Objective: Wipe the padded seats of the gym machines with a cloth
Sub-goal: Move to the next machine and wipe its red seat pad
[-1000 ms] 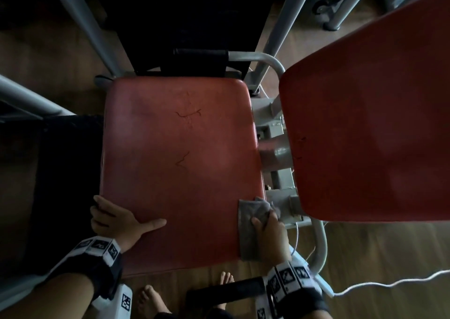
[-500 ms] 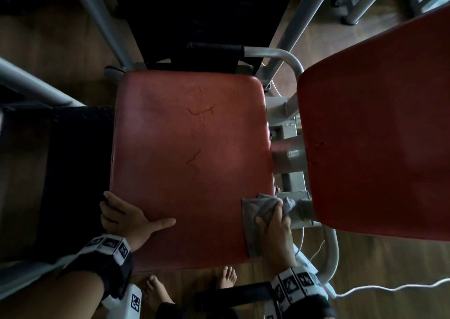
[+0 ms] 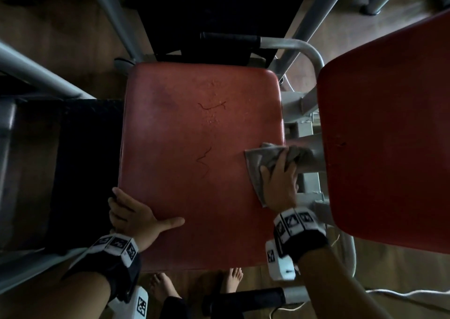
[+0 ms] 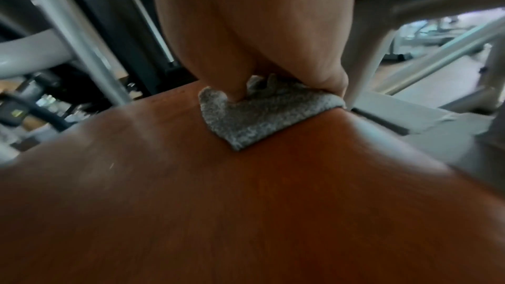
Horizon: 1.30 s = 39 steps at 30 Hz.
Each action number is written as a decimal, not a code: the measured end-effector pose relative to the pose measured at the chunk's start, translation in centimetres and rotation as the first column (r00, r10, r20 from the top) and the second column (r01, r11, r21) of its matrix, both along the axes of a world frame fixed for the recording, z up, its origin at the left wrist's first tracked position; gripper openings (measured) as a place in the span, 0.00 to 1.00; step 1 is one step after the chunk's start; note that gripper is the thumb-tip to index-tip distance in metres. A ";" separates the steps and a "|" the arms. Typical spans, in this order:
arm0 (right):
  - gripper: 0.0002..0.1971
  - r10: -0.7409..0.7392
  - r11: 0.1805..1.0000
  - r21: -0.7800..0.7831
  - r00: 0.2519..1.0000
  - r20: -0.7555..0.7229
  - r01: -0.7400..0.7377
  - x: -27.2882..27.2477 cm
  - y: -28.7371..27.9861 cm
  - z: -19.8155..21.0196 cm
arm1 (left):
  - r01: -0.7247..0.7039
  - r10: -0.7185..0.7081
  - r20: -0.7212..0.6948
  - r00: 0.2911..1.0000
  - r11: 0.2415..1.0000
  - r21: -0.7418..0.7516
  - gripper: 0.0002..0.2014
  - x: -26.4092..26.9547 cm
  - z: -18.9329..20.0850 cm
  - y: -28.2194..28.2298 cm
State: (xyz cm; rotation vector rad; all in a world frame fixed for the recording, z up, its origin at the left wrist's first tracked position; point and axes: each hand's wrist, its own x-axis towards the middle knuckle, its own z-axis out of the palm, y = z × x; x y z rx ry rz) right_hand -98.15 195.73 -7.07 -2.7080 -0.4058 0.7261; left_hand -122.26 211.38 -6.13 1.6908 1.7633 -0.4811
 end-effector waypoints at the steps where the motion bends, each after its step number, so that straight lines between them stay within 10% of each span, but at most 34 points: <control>1: 0.40 0.013 1.000 0.009 1.000 -0.010 -0.013 -0.7 -1.0 0.1 | -0.005 0.005 0.004 1.000 1.000 -0.006 0.87 0.0 0.0 0.1; 20: 0.44 0.038 0.992 -0.128 0.990 0.133 -0.021 -0.5 1.5 -2.2 | 0.031 -0.029 0.018 0.999 0.995 -0.095 0.87 0.1 1.1 0.4; 28: 0.40 0.005 0.997 -0.072 0.979 0.205 0.009 8.2 10.5 -2.2 | 0.027 -0.025 0.027 0.999 0.995 -0.097 0.87 0.0 1.2 0.3; 39: 0.42 0.065 0.986 -0.167 0.972 0.224 -0.027 3.4 5.9 -3.0 | 0.026 -0.022 0.036 0.999 0.992 -0.121 0.87 0.0 1.4 0.3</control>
